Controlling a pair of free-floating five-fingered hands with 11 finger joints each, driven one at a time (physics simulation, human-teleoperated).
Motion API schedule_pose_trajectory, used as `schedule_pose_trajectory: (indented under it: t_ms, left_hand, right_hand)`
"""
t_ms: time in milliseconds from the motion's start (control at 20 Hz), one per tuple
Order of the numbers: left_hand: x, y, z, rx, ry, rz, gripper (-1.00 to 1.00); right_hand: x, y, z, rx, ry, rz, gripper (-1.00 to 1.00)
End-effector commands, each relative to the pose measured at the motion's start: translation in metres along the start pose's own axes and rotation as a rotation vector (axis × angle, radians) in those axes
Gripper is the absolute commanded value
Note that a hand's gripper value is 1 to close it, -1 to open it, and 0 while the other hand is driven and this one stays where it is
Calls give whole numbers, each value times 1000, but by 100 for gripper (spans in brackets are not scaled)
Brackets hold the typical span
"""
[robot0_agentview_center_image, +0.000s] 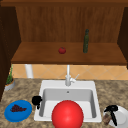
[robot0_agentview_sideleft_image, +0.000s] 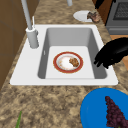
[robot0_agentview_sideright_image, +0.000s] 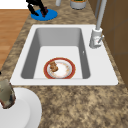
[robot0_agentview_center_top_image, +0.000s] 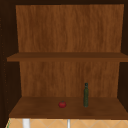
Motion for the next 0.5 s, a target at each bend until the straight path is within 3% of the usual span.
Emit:
schedule_pose_trajectory:
  t_ms: [0,250,300,350,450]
  left_hand:
    - [0,0,0,0,0,0,0]
    - [0,0,0,0,0,0,0]
    - [0,0,0,0,0,0,0]
    - [0,0,0,0,0,0,0]
    - [0,0,0,0,0,0,0]
  right_hand:
    - [-8,10,-10,-1,-19,24,-100]
    - [-16,24,-26,-2,-40,13,-100]
    - [-20,29,-26,-2,-40,12,100]
    - [-21,33,-28,-16,-42,34,100]
    - [-26,40,-26,-107,-55,21,100]
